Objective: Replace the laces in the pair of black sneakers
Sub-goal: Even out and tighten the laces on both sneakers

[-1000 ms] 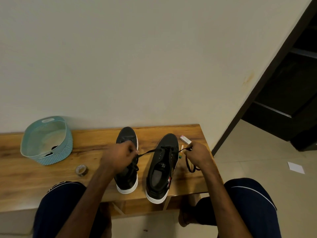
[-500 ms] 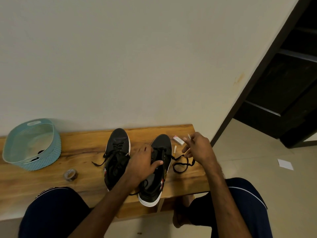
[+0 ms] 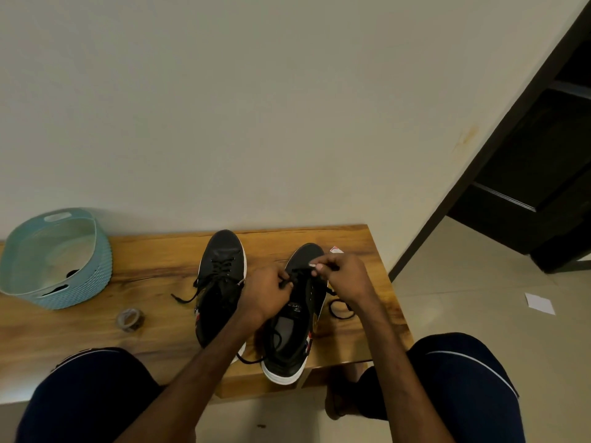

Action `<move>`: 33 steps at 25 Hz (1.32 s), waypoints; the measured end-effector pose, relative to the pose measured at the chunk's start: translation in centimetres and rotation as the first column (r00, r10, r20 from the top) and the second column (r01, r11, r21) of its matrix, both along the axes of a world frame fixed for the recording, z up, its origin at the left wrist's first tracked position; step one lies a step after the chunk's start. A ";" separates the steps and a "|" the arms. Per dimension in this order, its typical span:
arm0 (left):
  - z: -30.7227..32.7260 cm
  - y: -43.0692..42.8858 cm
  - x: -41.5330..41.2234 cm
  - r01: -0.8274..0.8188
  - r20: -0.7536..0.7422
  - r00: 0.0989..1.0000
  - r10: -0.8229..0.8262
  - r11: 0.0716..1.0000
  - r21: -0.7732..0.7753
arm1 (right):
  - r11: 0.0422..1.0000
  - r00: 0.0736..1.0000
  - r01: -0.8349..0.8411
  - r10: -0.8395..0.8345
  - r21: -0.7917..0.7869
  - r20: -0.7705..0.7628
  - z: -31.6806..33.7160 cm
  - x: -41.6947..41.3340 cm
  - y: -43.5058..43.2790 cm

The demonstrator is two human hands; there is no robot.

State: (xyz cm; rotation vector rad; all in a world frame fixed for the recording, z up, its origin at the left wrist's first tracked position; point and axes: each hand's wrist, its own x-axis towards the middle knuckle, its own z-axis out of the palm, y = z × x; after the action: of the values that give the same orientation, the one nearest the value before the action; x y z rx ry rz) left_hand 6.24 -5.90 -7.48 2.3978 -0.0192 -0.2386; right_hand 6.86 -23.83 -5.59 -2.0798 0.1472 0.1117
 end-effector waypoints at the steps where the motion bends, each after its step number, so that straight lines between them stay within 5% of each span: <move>1: -0.1 0.2 0.1 -0.061 -0.020 0.998 0.060 0.997 -0.050 | 1.000 1.000 -0.007 0.006 0.020 0.012 -0.3 0.1 0.5; 6: 0.2 1.8 1.0 -0.307 -0.355 0.918 0.175 0.881 -0.361 | 1.000 1.000 -0.019 0.019 0.001 0.004 -2.8 0.0 2.9; 9: 0.5 1.8 1.2 -0.364 -0.430 0.886 0.172 0.832 -0.419 | 1.000 0.999 -0.013 0.013 0.001 0.036 -3.7 -0.2 3.4; 27: 0.0 1.9 0.9 -0.300 -0.400 0.912 0.095 0.819 -0.489 | 0.993 0.970 -0.007 0.036 -0.121 0.240 -4.5 -1.2 5.4; 33: -1.6 1.3 0.4 -0.231 -0.225 0.963 0.146 0.879 -0.417 | 0.998 0.978 0.046 -0.035 -0.051 0.208 -4.6 -1.0 4.8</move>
State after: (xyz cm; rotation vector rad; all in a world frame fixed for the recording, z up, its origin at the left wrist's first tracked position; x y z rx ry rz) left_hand 6.67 -4.64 -9.11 1.9002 0.2266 -0.3293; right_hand 5.85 -19.01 -10.19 -2.1281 0.0661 -0.1352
